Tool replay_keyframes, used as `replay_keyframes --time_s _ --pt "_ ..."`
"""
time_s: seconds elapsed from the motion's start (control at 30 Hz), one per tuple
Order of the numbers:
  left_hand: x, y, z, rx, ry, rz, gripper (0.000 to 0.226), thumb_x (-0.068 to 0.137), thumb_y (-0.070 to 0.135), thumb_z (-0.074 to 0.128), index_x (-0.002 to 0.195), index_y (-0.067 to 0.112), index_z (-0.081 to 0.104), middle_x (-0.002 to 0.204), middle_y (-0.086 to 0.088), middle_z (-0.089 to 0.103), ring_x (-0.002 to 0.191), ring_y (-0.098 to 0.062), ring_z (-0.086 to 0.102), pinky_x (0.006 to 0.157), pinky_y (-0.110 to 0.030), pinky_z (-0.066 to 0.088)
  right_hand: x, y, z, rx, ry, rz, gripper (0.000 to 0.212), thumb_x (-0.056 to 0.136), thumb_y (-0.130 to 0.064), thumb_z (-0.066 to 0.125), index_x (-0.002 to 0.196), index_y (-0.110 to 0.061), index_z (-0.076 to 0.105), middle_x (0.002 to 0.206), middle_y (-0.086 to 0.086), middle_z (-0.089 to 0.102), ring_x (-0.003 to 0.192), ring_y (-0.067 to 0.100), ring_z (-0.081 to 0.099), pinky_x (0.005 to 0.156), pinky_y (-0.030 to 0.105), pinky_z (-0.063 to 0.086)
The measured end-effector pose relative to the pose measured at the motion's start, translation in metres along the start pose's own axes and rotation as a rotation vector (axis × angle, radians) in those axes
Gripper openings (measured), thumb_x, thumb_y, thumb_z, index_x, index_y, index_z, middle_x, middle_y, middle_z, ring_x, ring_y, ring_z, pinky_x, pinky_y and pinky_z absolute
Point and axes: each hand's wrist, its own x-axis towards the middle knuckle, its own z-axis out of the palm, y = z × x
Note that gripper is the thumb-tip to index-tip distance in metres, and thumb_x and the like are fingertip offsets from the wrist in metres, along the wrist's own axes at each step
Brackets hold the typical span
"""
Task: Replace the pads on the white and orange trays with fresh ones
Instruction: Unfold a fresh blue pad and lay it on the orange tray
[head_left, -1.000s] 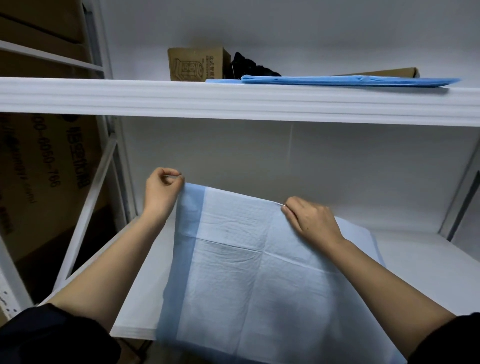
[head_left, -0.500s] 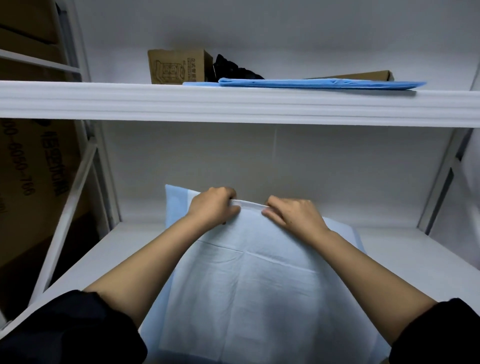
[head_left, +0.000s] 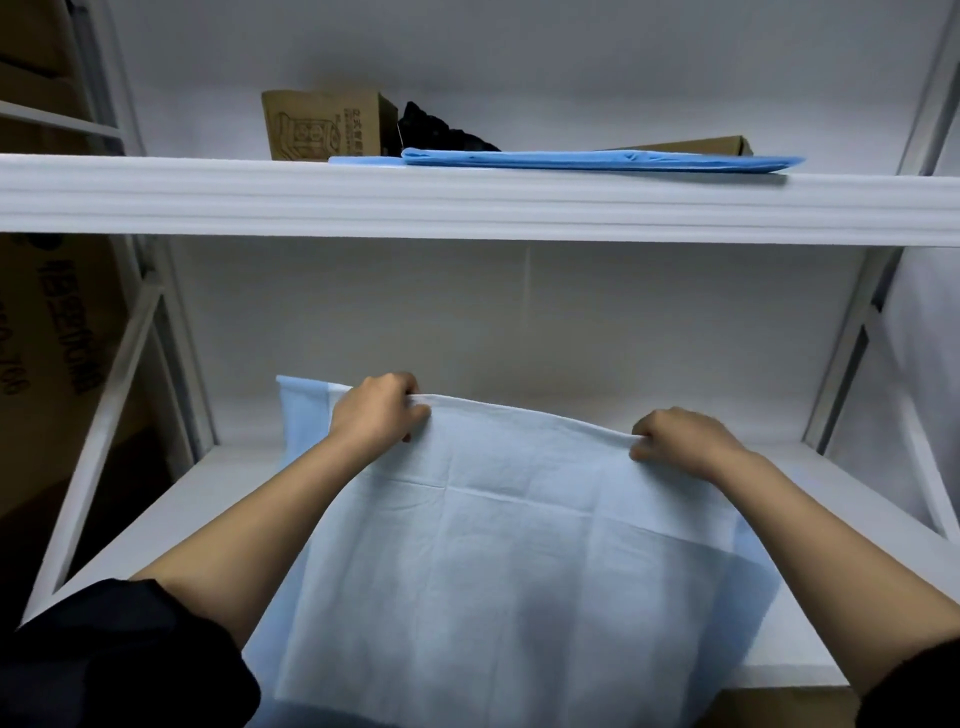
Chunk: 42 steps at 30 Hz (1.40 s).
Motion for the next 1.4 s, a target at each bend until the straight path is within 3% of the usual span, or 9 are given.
replay_keyframes --time_s 0.13,0.27,0.37,0.5,0.6,0.77,0.97,1.2,1.4 --pt "0.007 -0.015 0.007 0.03 -0.013 -0.001 0.003 0.08 0.017 0.056 0.08 0.014 0.056 0.082 -0.004 0.067 0.085 -0.028 0.058 0.062 -0.031 0.043 0.003 -0.004 0.002 -0.429 0.21 0.022 0.02 0.091 -0.015 0.047 0.095 -0.024 0.065 0.109 0.003 0.064 0.108 0.025 0.053 0.081 0.028 0.037" --pt "0.015 -0.027 0.024 -0.01 -0.03 -0.069 0.004 0.079 0.011 0.053 0.082 0.013 0.055 0.083 -0.005 0.066 0.08 -0.029 0.057 0.062 -0.031 0.044 0.014 -0.018 0.01 -0.305 0.403 0.077 0.02 0.081 0.006 0.057 0.095 -0.002 0.069 0.109 0.016 0.055 0.093 0.034 0.061 0.066 0.029 0.044" --pt "0.029 -0.036 0.041 -0.06 -0.023 -0.133 0.008 0.077 0.009 0.051 0.082 0.014 0.053 0.084 -0.007 0.068 0.075 -0.03 0.062 0.069 -0.034 0.052 0.034 -0.024 0.019 -0.05 0.278 0.203 0.026 0.085 0.006 0.047 0.101 -0.006 0.064 0.11 0.013 0.059 0.095 0.034 0.063 0.069 0.031 0.042" --pt "0.053 -0.048 0.062 -0.202 0.018 -0.258 0.009 0.08 0.009 0.046 0.084 0.016 0.051 0.083 -0.008 0.07 0.078 -0.03 0.065 0.075 -0.035 0.053 0.068 -0.021 0.04 0.473 0.304 0.339 0.022 0.079 -0.004 0.043 0.08 -0.012 0.063 0.069 0.006 0.069 0.078 0.029 0.063 0.061 0.028 0.044" --pt "0.072 -0.058 0.08 -0.277 0.062 -0.306 0.009 0.084 0.011 0.046 0.088 0.014 0.054 0.086 -0.009 0.069 0.081 -0.03 0.063 0.072 -0.032 0.049 0.091 -0.022 0.055 0.66 0.34 0.327 0.019 0.076 -0.005 0.045 0.07 -0.012 0.062 0.062 0.001 0.066 0.072 0.027 0.063 0.061 0.028 0.044" --pt "0.103 -0.081 0.12 -0.352 0.088 -0.309 0.015 0.09 0.009 0.047 0.097 0.01 0.06 0.098 -0.01 0.067 0.083 -0.024 0.054 0.07 -0.028 0.038 0.143 -0.021 0.088 0.678 0.367 0.26 0.026 0.089 -0.004 0.046 0.101 -0.01 0.069 0.099 0.008 0.07 0.093 0.029 0.061 0.071 0.025 0.039" --pt "0.119 -0.112 0.171 -0.458 -0.048 -0.204 0.039 0.089 -0.007 0.044 0.126 0.002 0.052 0.127 -0.016 0.057 0.113 -0.03 0.056 0.094 -0.032 0.041 0.186 -0.029 0.132 0.673 0.196 0.154 0.044 0.092 0.005 0.039 0.133 -0.005 0.051 0.138 0.013 0.051 0.128 0.029 0.046 0.106 0.029 0.032" --pt "0.115 -0.126 0.218 -0.407 -0.364 -0.159 0.062 0.084 -0.009 0.048 0.142 0.001 0.028 0.142 -0.021 0.035 0.131 -0.031 0.039 0.107 -0.032 0.032 0.202 -0.037 0.185 0.524 -0.062 0.133 0.06 0.087 0.005 0.045 0.144 -0.005 0.031 0.143 0.018 0.039 0.131 0.033 0.04 0.108 0.033 0.032" --pt "0.111 -0.136 0.241 -0.245 -0.421 -0.095 0.078 0.086 0.01 0.058 0.148 0.005 0.01 0.154 -0.015 0.014 0.142 -0.026 0.022 0.11 -0.027 0.025 0.204 -0.039 0.21 0.529 -0.069 0.163 0.062 0.089 -0.007 0.053 0.145 -0.012 0.026 0.145 0.014 0.035 0.126 0.032 0.044 0.103 0.038 0.04"
